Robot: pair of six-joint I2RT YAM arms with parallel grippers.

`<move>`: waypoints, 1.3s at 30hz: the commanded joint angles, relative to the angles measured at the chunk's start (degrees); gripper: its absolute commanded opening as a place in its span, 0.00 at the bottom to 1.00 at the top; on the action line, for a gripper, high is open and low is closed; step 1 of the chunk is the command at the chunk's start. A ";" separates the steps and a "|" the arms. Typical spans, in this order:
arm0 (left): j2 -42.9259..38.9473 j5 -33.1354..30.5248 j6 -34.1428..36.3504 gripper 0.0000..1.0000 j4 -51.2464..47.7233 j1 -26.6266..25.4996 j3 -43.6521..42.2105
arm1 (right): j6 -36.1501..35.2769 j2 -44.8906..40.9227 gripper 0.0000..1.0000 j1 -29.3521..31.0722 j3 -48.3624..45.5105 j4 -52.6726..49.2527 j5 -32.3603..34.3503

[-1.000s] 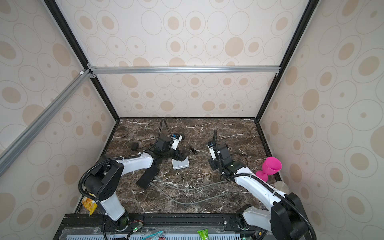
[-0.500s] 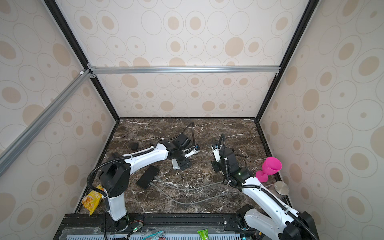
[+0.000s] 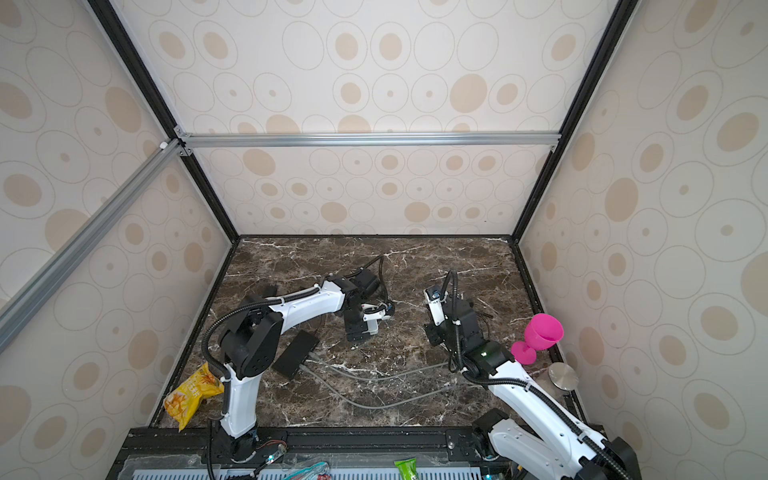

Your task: Insert the plug into the switch port

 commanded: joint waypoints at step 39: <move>5.84 2.48 -44.96 0.74 1.40 6.96 11.65 | 0.23 -2.71 0.00 -0.03 -0.57 0.07 -1.07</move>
